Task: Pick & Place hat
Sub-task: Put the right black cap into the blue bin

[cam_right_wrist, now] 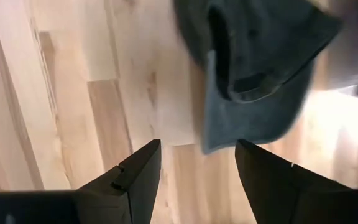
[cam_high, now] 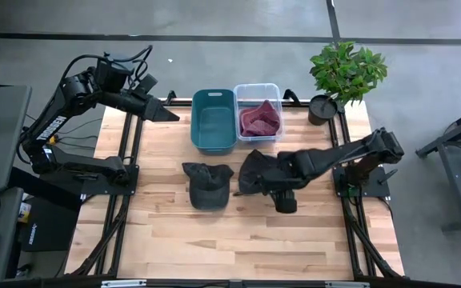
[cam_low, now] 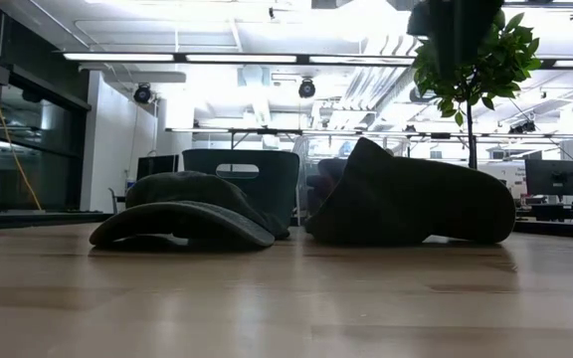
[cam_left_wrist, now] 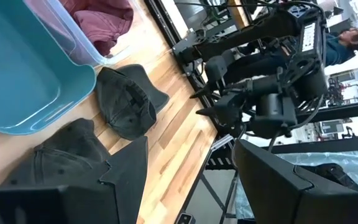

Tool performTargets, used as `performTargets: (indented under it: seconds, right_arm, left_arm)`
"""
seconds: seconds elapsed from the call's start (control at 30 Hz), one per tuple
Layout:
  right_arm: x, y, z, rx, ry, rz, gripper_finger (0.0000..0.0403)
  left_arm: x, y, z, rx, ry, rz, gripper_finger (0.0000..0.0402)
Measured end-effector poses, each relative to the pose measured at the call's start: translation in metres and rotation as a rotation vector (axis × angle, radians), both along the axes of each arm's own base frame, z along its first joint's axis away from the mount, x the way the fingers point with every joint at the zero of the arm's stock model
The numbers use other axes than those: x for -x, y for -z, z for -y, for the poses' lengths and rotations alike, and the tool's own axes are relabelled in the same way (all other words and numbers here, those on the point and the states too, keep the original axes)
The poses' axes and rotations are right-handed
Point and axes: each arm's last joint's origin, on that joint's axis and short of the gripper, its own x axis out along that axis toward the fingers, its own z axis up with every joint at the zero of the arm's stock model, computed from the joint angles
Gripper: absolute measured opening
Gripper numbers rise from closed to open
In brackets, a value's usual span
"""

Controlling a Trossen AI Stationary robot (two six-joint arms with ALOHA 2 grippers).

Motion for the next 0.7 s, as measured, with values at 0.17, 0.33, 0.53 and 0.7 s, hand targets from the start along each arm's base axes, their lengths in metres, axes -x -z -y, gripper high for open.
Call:
performTargets:
  seconds: [0.17, 0.33, 0.53, 0.7]
  right_arm:
    - [0.014, 0.023, -0.009, -0.025, 0.020, 0.019, 0.0202]
    - [0.030, 0.036, -0.011, 0.008, 0.040, 0.069, 0.0202]
    - [0.041, 0.053, -0.011, -0.023, 0.038, 0.123, 0.0202]
    - [0.047, 0.068, -0.008, -0.015, 0.057, 0.109, 0.0203]
  left_arm:
    - [0.000, 0.001, 0.000, 0.005, -0.003, -0.010, 0.0225]
    - [0.001, 0.001, 0.000, 0.009, -0.024, -0.016, 0.0225]
    - [0.001, 0.001, 0.000, 0.007, -0.030, -0.018, 0.0225]
    - [0.001, 0.001, 0.000, 0.007, -0.031, -0.019, 0.0225]
